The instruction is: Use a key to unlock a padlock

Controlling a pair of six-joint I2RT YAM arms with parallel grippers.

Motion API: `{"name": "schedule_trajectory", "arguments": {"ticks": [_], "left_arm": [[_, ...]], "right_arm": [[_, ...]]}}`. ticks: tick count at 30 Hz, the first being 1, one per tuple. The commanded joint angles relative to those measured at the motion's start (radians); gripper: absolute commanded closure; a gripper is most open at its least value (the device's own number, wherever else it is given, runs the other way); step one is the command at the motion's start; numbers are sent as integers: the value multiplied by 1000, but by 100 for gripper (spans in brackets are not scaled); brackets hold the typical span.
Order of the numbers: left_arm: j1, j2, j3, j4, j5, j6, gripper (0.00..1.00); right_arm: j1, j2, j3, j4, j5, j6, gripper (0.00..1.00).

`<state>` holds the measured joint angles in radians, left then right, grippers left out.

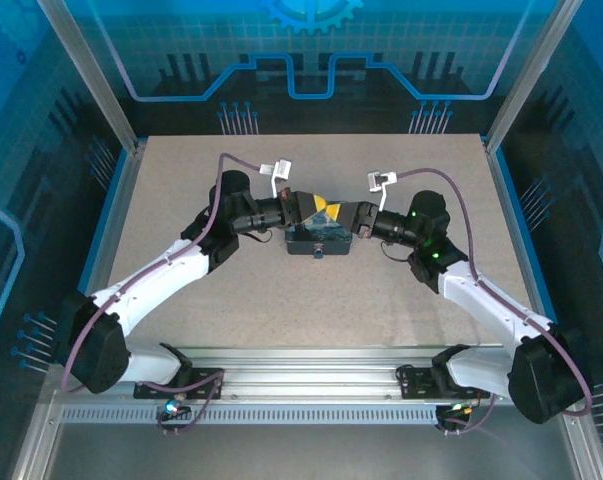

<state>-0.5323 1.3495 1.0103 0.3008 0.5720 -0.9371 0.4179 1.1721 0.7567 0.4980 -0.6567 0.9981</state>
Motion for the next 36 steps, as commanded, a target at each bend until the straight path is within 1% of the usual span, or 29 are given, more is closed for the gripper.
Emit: {"name": "schedule_trajectory", "arguments": {"ticks": [1,5,6,7,8,9,11,14,18,23,24,28,29,32,36], "left_arm": [[-3,-30,-21,37,-8,-5,100],[-3,-32,-21,33,-6,-3,100],[-1,-33,-21,32,-6,-1,100],[-2,-35,-21,30,-6,-1,100],[-1,-35,-21,29,-5,0,100],[-1,-34,-20,27,-3,1,100],[-2,-32,-20,26,-1,2,100],[-1,-29,-21,29,1,-1,100],[-1,-29,-19,27,3,0,100],[-1,-28,-17,22,5,5,100],[-1,-28,-16,20,5,5,100],[-1,-23,-18,28,7,0,100],[-1,-23,-18,30,8,0,100],[-1,-21,-16,34,9,-2,100],[-1,-16,-15,38,11,-6,100]], "right_arm": [[8,0,-7,30,0,-5,81],[0,-9,-10,21,6,-10,82],[-3,-12,-11,16,6,-10,80],[-6,-15,-12,11,8,-10,75],[-6,-17,-13,9,9,-10,73],[-9,-20,-15,7,11,-11,72],[-10,-25,-16,6,12,-10,72],[-14,-26,-16,8,9,-10,77],[-21,-30,-17,6,10,-9,76],[-33,-41,-20,-3,11,-7,64],[-34,-41,-19,-4,9,-8,65],[-35,-35,-20,3,1,-4,74],[-33,-33,-20,3,0,-4,75],[-33,-25,-17,-4,-7,-7,72],[-28,-16,-9,-12,-14,-13,71]]}}
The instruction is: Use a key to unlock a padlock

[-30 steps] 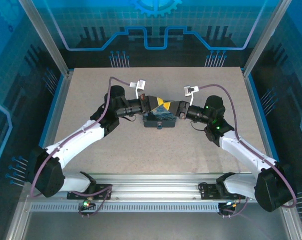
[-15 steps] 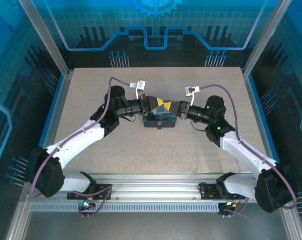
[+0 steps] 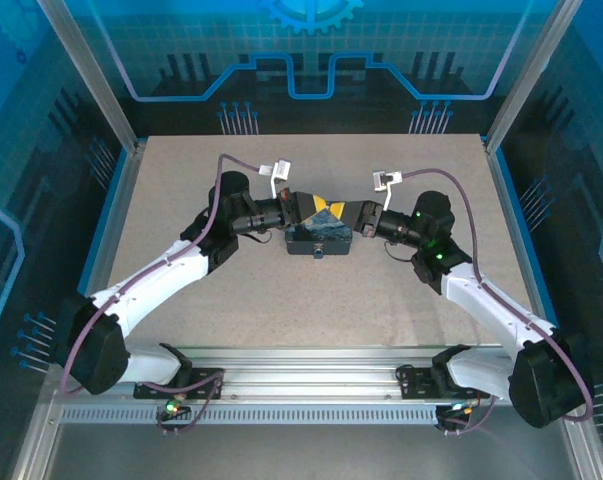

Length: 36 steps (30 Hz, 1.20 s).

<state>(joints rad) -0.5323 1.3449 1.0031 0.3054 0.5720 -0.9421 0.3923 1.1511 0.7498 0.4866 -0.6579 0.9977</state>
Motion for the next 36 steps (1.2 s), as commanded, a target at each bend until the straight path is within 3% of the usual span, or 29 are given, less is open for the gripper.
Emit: {"name": "schedule_trajectory", "arguments": {"ticks": [1,9,14,18,19,21,24,30,36], "left_arm": [[-1,-12,-8,35,13,-2,100],[-1,-13,-12,43,12,-5,100],[0,-15,-18,46,16,-5,100],[5,-19,-23,46,16,-5,100],[10,-21,-23,39,12,-5,96],[23,-29,-31,23,-2,-4,70],[46,-53,-60,-5,-31,3,46],[66,-106,-62,-244,-164,126,19],[68,-88,-50,-443,-352,239,10]], "right_arm": [[-1,7,1,-3,-13,-14,70],[7,23,8,0,-19,-16,82],[8,15,5,-5,-14,-29,100],[9,3,4,-17,-13,-52,100],[8,1,8,-34,-12,-61,100],[3,-6,13,-63,-9,-78,100],[-19,-19,19,-110,-5,-100,100],[-88,-39,49,-314,27,-216,100],[-122,-19,125,-588,190,-412,100]]}}
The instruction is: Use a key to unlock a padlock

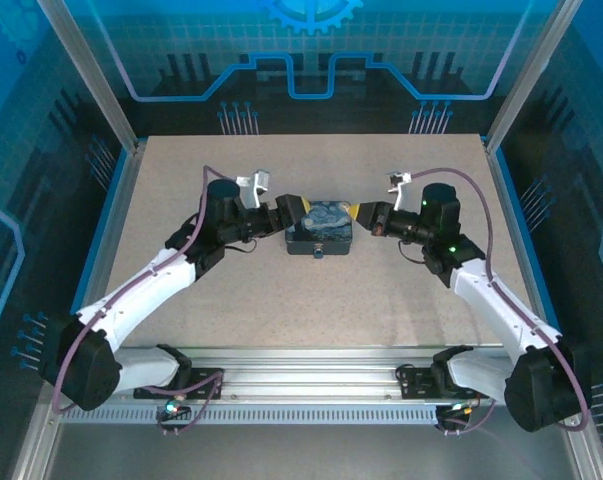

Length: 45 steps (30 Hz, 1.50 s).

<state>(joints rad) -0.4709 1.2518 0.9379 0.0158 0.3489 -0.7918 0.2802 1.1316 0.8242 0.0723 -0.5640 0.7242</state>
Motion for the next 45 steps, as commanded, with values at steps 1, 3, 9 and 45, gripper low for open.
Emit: {"name": "schedule_trajectory", "arguments": {"ticks": [1,3,9,45], "left_arm": [[7,18,12,-161,-147,98,9],[7,41,6,-166,-175,104,8],[18,148,14,-157,-263,133,3],[107,688,409,-78,-66,163,7]], "right_arm": [[-10,8,84,-208,131,-167,100],[-10,27,109,-265,202,-212,100],[-11,110,168,-384,438,-290,100],[183,666,392,-529,814,-307,100]]}}
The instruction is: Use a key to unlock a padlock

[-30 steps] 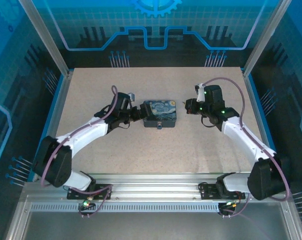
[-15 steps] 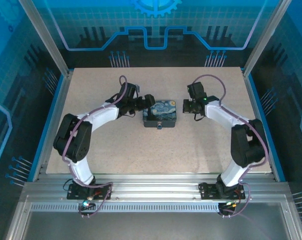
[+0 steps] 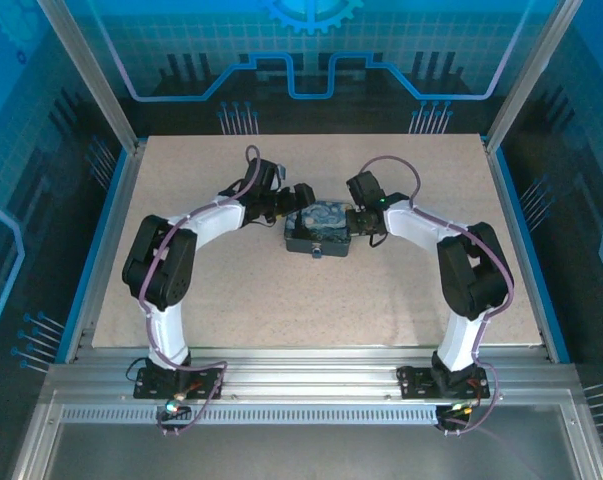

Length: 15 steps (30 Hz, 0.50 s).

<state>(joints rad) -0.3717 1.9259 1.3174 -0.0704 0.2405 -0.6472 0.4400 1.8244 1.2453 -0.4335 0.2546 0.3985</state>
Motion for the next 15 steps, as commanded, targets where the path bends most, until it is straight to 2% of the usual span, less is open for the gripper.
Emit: {"name": "schedule_trajectory", "arguments": {"ticks": [1,6,15], "left_arm": [[9,7,21,9,37,16,7],[30,-106,-84,44,-1,12,1],[21,-381,-331,78,21,21,1]], "right_arm": [[23,-34,-34,-25,-4,20,100],[-5,-56,-26,-50,-23,20,100],[-42,-55,7,-62,-21,14,100]]}}
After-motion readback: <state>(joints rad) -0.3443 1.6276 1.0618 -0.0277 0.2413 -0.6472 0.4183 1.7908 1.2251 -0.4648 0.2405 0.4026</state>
